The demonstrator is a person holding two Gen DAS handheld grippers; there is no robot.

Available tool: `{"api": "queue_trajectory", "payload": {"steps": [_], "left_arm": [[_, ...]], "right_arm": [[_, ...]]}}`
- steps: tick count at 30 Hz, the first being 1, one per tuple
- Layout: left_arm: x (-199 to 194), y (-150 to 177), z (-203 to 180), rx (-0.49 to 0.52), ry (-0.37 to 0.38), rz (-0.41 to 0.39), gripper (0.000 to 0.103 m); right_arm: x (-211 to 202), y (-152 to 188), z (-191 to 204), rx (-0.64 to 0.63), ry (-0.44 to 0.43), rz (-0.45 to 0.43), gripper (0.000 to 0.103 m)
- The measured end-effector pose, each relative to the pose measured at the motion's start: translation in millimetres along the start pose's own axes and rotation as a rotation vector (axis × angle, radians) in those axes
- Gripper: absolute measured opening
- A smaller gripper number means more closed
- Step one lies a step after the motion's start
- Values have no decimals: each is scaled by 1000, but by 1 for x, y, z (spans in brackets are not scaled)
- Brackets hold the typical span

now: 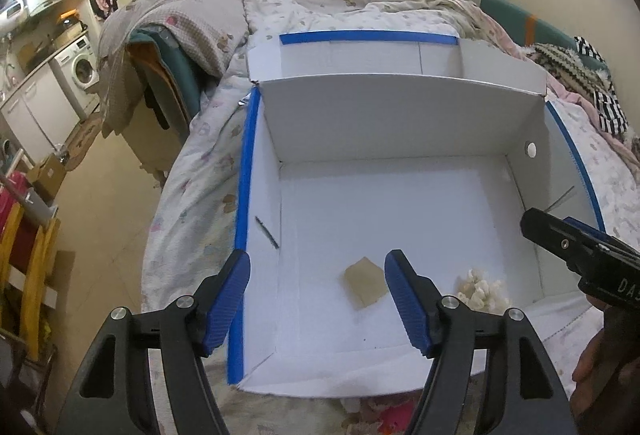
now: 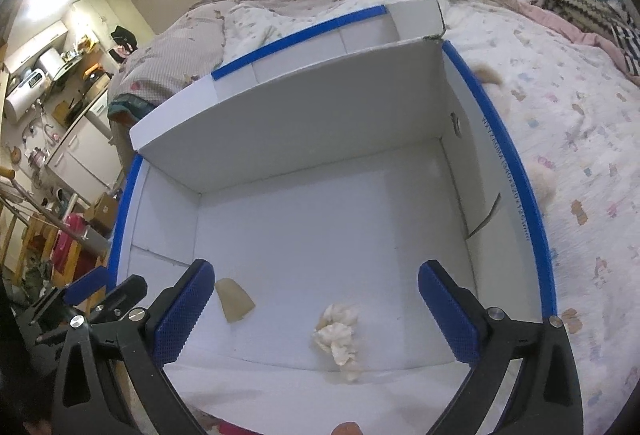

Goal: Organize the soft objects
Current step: 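Open the right tool to drop the scrunchie into the box, then grasp the white sock with the left tool while the right tool moves to the blue plush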

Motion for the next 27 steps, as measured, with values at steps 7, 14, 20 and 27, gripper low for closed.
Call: {"api": "queue_trajectory", "payload": {"steps": [7,14,20,27], "left_arm": [[-22,5,14,-24,-8,-28,67],[-38,24,37,-39,-38,-29,67],[-42,47,60,-114,-42,29,67],[-37,72,81,-189,-14,110,67]], "right_arm": [[-23,12,2,-12,30,-62,103],[-56,27,5,-36,50,-97,103],[-71,50,-3,15,38,-71,103],[-77,71,-1,25,51,-31,103]]}}
Point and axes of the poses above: each gripper's, at about its wrist camera, not at the fingertips, and x roughly the way its jaws point, z to its left, y to its underside, the point moved 2 cm from there along x, roughly the way its jaws point, and after that the axes turned 9 degrees about -y, right-handed, at the moved point
